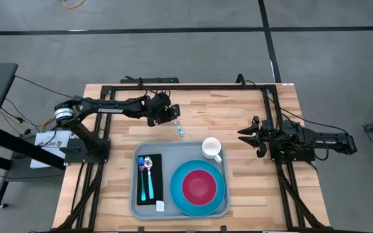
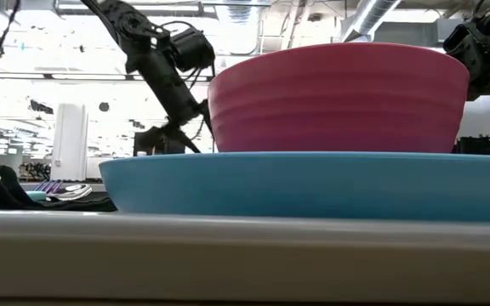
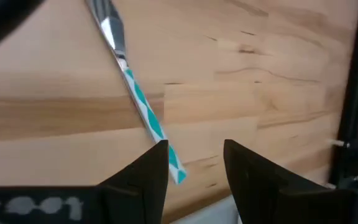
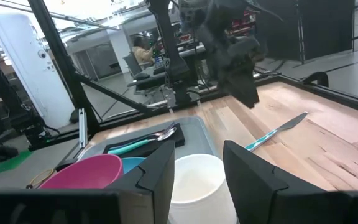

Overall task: Set up tray
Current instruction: Put the blue patterned knife on top of the black napkin on the gray tray to the right of the green spoon

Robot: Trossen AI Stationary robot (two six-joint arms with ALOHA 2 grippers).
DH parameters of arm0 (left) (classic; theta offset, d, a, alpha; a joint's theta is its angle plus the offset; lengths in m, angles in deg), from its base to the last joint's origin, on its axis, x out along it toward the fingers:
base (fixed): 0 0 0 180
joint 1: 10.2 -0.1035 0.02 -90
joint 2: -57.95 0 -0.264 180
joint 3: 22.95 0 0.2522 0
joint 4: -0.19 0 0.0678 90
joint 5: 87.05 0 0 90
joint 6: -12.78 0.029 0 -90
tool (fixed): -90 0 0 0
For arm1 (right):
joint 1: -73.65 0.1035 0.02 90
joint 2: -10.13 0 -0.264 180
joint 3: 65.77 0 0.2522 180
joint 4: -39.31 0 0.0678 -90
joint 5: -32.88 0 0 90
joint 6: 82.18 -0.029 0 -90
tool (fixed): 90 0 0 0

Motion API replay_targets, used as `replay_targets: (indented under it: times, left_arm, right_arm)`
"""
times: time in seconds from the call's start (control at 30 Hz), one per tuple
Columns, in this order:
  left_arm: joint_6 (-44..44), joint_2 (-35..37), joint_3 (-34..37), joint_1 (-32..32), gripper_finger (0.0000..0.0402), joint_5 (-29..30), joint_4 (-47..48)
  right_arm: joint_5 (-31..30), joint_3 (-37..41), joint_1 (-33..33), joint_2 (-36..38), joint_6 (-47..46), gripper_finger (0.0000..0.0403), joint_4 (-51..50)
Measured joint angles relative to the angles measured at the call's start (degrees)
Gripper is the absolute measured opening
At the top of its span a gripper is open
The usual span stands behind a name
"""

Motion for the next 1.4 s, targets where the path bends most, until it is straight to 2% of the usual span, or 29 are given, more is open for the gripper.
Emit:
replay_targets:
  times: [0.1, 0.23, 0.53, 0.63, 0.9, 1.1, 1.27, 1.4]
  left_arm:
    - [-3.03, -2.57, 0.0, 0.07, 0.0142, 0.09, -3.02]
    - [-6.38, -5.4, -0.01, 0.35, 0.0142, 0.6, -2.57]
    - [-12.76, -6.76, -5.31, 3.01, 0.0141, 6.8, 7.11]
    - [-14.21, -6.76, -6.83, 2.99, 0.0141, 6.56, 10.96]
    - [-17.89, -7.02, -9.19, 3.91, 0.0141, 9.94, 11.87]
    - [-14.99, -15.29, -18.77, 5.33, 0.0141, 8.89, 15.99]
    - [-9.23, -22.78, -29.62, 5.26, 0.0141, 6.34, 27.78]
    - [-6.67, -25.78, -36.62, 5.26, 0.0141, 7.76, 39.0]
  right_arm:
    - [0.01, 0.0, 0.0, 0.0, 0.0, 0.0129, 0.0]
    - [0.0, 0.0, 0.0, 0.0, 0.02, 0.0129, 0.0]
    - [0.0, 0.0, 0.0, 0.0, 0.0, 0.0129, 0.0]
    - [0.0, 0.0, 0.0, 0.0, 0.0, 0.0129, 0.0]
    - [0.0, 0.0, 0.0, 0.0, 0.0, 0.0129, 0.0]
    - [0.02, 0.0, 0.02, 0.04, 0.02, 0.0129, 0.0]
    - [0.0, 0.0, 0.0, 0.0, 0.02, 0.0129, 0.02]
    - [0.0, 0.0, 0.01, -0.07, 0.0, 0.0129, 0.0]
